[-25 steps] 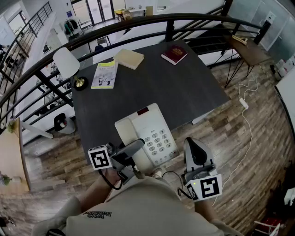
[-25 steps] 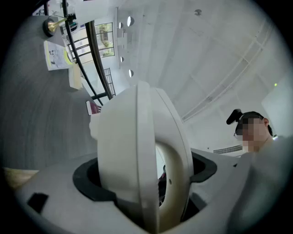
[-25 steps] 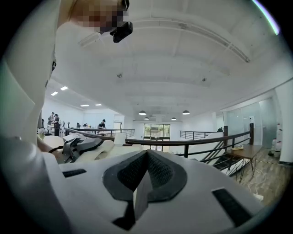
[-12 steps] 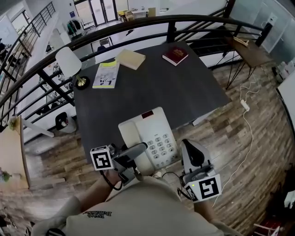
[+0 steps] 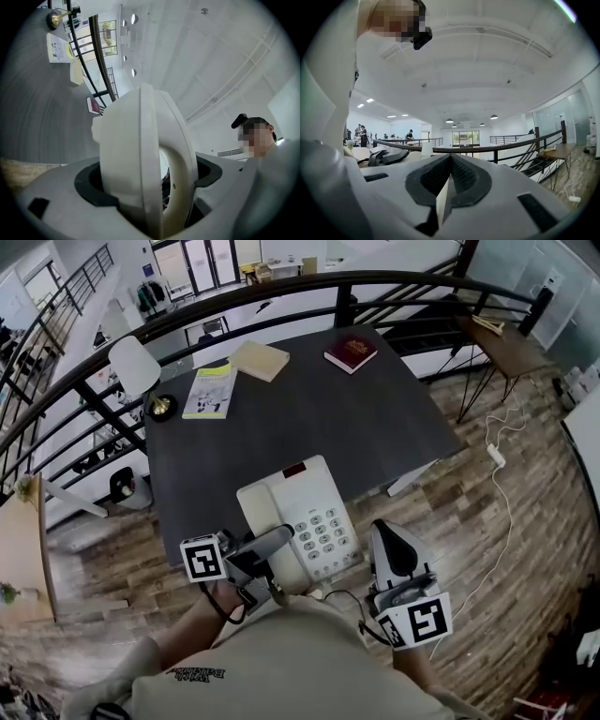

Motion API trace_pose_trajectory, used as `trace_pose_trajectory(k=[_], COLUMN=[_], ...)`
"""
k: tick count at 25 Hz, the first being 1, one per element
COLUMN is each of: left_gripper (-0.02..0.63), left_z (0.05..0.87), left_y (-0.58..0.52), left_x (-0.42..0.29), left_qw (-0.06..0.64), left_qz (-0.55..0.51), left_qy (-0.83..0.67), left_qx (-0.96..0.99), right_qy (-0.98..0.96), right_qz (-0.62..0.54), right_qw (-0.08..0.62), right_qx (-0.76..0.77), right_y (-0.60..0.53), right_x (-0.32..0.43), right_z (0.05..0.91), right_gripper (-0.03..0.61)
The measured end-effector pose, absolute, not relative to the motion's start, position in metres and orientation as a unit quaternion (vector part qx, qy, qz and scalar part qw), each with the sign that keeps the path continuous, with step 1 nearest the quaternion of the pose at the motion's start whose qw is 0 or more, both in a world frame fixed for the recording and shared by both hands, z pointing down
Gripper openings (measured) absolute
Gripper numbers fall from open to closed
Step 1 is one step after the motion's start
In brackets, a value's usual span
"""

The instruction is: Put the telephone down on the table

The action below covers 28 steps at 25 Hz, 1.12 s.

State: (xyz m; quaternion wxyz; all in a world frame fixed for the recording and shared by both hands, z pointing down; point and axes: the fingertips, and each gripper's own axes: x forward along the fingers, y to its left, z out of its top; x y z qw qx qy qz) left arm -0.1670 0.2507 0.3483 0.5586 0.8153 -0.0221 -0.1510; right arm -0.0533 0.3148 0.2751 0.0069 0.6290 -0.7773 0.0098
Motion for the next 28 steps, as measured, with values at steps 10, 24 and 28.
trace_pose_trajectory(k=[10, 24, 28], left_gripper=[0.46, 0.46, 0.46], left_z=[0.342, 0.352, 0.359], left_y=[0.269, 0.24, 0.211], left_x=[-0.144, -0.132, -0.125], left_qw=[0.551, 0.552, 0.554], left_qz=[-0.165, -0.177, -0.186], left_qy=[-0.037, -0.033, -0.034], left_qx=[0.817, 0.815, 0.811], right_qy=[-0.781, -0.792, -0.791], right_qz=[-0.013, -0.015, -0.011], right_qw=[0.001, -0.036, -0.022], right_qx=[0.625, 0.609, 0.611], right_y=[0.332, 0.294, 0.266], right_x=[-0.027, -0.016, -0.005], right_z=[0.266, 0.261, 0.268], right_gripper=[0.002, 0.002, 0.002])
